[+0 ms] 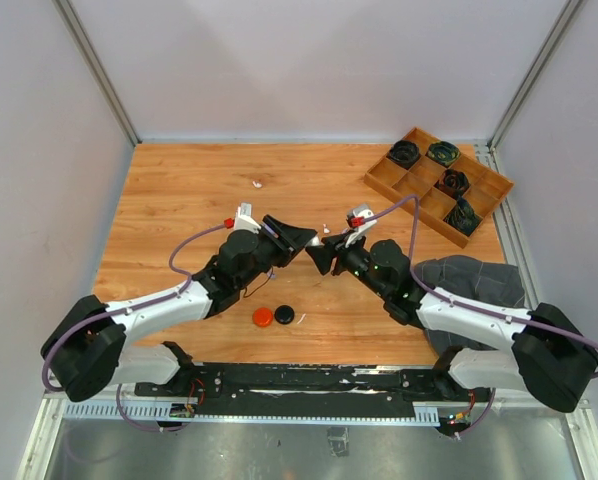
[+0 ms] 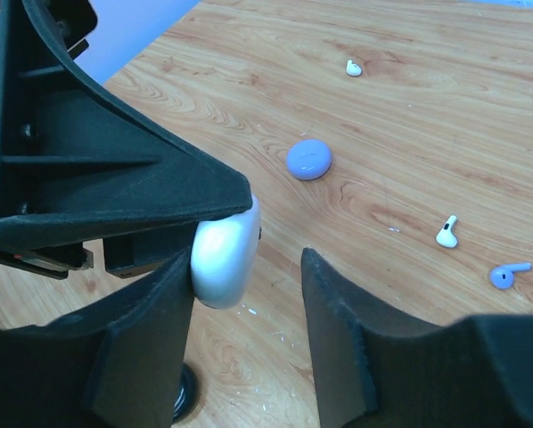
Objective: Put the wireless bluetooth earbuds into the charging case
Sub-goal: Pick up the charging case at the center of the board.
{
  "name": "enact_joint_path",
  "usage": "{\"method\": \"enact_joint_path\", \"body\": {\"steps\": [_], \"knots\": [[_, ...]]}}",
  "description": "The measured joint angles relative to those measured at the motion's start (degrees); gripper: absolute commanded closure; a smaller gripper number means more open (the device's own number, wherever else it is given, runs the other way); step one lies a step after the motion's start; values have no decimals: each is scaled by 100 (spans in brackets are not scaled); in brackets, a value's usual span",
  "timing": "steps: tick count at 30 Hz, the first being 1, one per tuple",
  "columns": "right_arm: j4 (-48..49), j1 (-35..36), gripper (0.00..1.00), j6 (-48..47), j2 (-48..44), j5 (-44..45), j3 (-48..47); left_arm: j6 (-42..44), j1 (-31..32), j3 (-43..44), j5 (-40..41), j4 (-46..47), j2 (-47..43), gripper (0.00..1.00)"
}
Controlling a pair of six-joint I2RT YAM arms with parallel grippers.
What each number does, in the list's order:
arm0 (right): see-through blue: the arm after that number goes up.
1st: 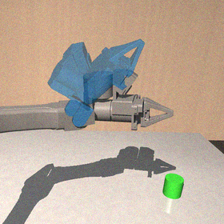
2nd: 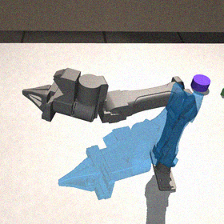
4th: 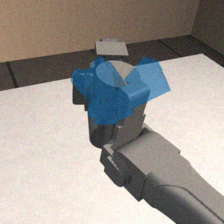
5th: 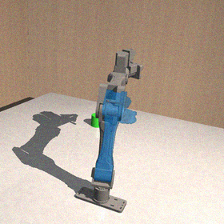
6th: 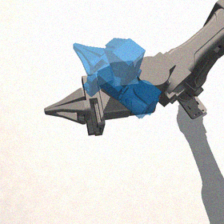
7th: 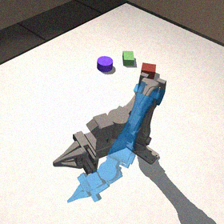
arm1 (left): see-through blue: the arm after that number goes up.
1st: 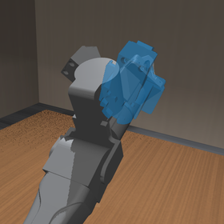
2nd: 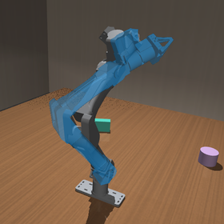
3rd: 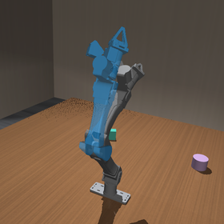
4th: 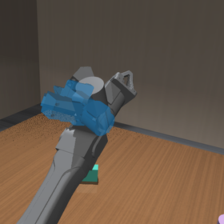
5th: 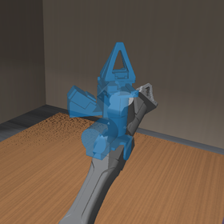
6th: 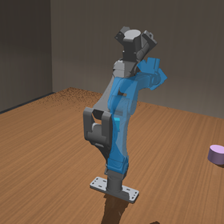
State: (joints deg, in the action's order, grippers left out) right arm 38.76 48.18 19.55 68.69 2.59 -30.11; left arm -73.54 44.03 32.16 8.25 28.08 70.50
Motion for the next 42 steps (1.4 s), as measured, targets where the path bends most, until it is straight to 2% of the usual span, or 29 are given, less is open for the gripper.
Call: {"method": "enact_joint_path", "body": {"steps": [4,7,12,17,22,31,36,40,42], "knots": [[87,2,76,37,76,-66,0,-20,0,-7,31,103,96,51],[68,2,86,-17,76,-164,-2,4,0,-57,83,203,111,44],[-269,-2,92,-212,9,-343,-28,282,20,-317,127,372,-13,27],[-1027,-63,94,-570,-133,-656,-291,1215,31,-629,197,529,-494,18],[-2153,-179,95,-1113,-363,-1191,-911,2739,35,-654,-120,793,-1064,18],[-4505,-501,95,-2177,-509,-2299,-2323,5396,35,-756,-1456,881,-1672,18],[-5495,-562,95,-2745,-496,-2852,-2857,6389,-20,-756,-2277,706,-1749,23],[-6081,-570,96,-3195,-448,-3174,-3130,6791,-501,-767,-3283,623,-1742,28],[-6314,-584,96,-3427,-422,-3311,-3237,6905,-708,-774,-3722,632,-1725,33]]}}
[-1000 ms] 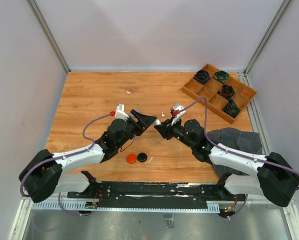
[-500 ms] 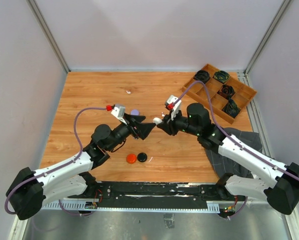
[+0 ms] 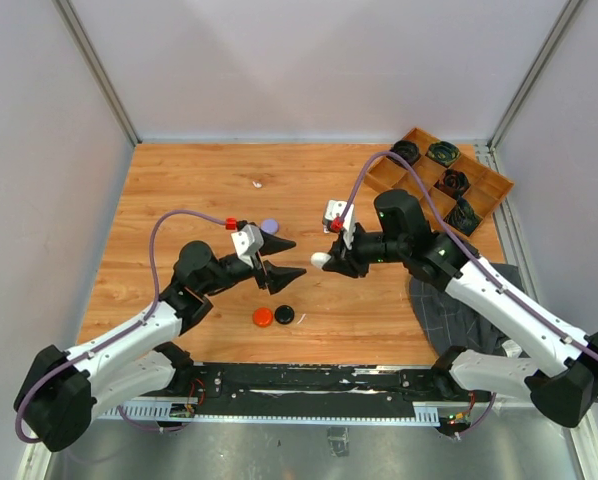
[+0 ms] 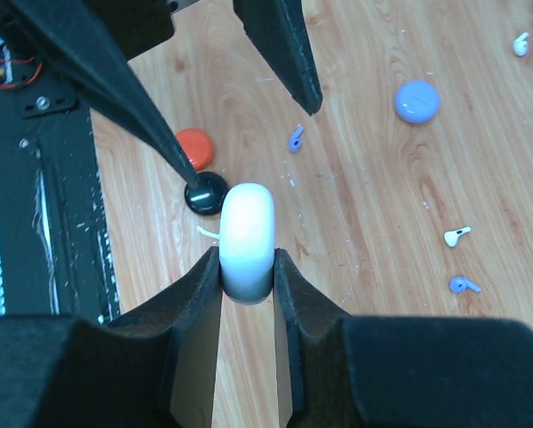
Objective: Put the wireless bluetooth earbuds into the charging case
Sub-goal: Pick up the charging case at the center of the board.
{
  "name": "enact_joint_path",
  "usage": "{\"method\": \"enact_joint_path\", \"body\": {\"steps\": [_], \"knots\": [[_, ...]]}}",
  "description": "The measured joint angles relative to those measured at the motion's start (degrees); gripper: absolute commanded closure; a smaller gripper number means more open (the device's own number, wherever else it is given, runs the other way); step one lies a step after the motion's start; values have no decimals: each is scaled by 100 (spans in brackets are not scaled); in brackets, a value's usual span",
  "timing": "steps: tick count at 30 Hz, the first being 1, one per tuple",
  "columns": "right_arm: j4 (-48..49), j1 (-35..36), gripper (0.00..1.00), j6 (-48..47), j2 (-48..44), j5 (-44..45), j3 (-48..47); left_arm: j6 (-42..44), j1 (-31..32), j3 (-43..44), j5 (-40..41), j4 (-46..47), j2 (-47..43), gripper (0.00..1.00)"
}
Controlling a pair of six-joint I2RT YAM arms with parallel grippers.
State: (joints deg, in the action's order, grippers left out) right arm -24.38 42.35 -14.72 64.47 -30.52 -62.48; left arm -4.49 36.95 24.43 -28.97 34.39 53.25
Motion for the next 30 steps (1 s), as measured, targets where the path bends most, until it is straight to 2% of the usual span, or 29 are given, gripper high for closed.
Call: {"method": "enact_joint_path", "body": {"steps": [6,12,26,30], "knots": [[-498,-4,96,-472,201,-391,-273,190,-83,28,-1108,63,315,51],[-750,-4,97,-780,459,-658,-476,229,-87,122,-1622,155,658,53],[-1054,-4,96,-1091,901,-968,-686,15,-122,192,-1982,608,1036,70],[-1075,-15,90,-1095,911,-981,-710,-22,-125,192,-1998,636,1045,79]]}}
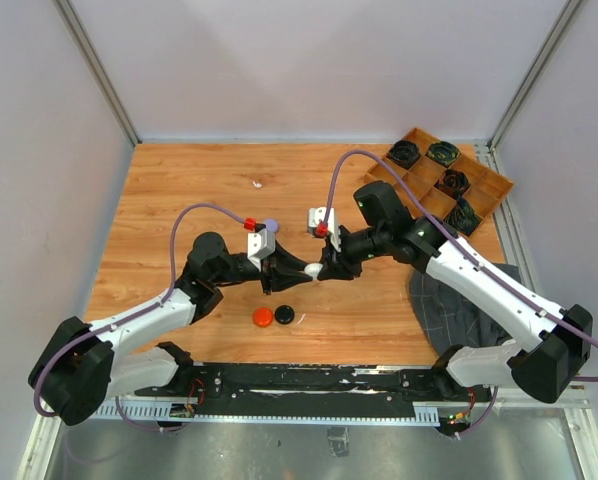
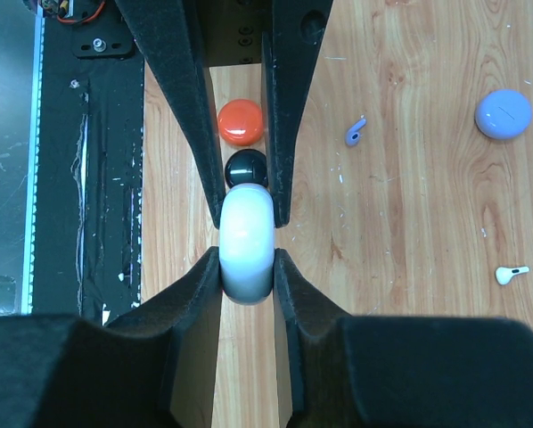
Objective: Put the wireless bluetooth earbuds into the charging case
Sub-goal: Pick up the charging case at the center of the board, then open the charging case.
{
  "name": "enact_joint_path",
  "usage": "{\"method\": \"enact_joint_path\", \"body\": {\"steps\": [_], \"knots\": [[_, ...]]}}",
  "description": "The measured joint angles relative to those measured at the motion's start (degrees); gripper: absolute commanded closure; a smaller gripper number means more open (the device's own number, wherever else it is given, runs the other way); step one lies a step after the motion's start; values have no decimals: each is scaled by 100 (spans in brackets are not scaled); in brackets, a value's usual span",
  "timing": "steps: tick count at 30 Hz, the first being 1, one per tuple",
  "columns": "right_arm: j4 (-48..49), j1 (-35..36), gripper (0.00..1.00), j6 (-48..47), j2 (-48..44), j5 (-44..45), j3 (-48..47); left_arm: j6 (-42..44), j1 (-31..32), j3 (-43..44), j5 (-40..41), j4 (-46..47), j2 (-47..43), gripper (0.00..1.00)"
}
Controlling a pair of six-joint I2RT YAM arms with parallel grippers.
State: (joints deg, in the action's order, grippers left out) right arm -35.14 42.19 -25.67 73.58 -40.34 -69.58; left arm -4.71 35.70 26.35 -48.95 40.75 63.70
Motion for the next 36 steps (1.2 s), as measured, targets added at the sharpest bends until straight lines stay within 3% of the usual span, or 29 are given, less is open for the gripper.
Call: {"method": "enact_joint_path", "body": {"steps": [5,8,13,36], "knots": [[9,-9,73,4,0,-17,0,-9,0,0,22,0,-15,96],[50,-11,60,39,-13,-22,0,-7,0,0,61,-15,-68,100],[356,-11,49,144,-107,-11,31,0,4,-31,116,33,-260,100],[1062,-9,37,772,-581,380,308,111,2,-243,190,48,-645,100]]}}
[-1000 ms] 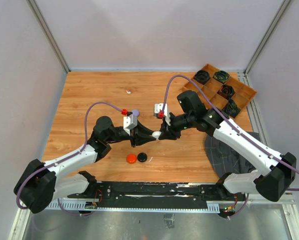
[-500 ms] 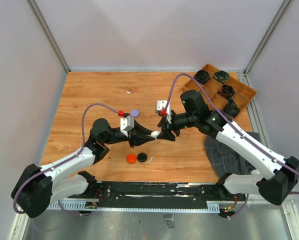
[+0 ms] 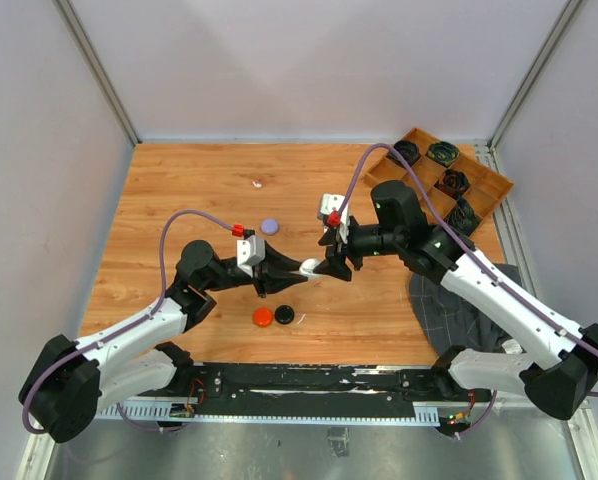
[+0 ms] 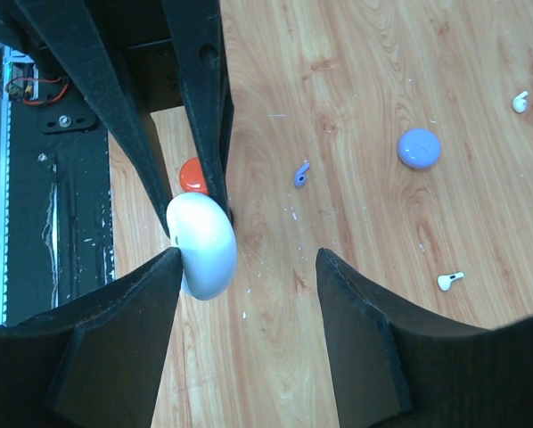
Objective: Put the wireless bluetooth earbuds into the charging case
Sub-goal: Open the charging case, then move the earbud to the center of the board.
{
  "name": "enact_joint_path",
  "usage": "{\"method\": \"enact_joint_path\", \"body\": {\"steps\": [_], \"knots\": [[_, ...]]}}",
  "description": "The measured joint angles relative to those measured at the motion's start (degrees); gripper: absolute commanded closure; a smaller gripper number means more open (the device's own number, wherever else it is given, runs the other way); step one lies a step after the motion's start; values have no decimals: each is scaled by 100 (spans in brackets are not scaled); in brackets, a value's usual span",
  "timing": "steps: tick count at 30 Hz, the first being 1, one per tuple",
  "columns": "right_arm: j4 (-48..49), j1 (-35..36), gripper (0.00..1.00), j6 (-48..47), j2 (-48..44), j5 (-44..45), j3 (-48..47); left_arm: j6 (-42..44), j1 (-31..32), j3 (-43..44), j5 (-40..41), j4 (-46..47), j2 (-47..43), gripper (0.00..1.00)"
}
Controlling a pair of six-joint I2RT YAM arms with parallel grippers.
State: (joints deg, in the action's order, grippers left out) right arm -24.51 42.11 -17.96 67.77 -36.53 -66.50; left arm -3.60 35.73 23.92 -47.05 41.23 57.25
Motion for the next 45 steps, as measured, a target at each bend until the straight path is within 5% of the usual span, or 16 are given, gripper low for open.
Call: {"method": "enact_joint_path", "body": {"steps": [16,27,36,45], "knots": [[608,-31,27,560,-278,713,232,-195,2,-273,251,146,-140,100],[1436,-442,24,1106,-695,1113,1064,-848,2,-647,1519,723,-15,100],[3060,-525,27,1926,-920,503,2398,-1346,2,-802,1755,1565,120,100],[4232,-525,28,2430,-887,33,2761,-1495,2,-896,1784,1956,-55,100]]}}
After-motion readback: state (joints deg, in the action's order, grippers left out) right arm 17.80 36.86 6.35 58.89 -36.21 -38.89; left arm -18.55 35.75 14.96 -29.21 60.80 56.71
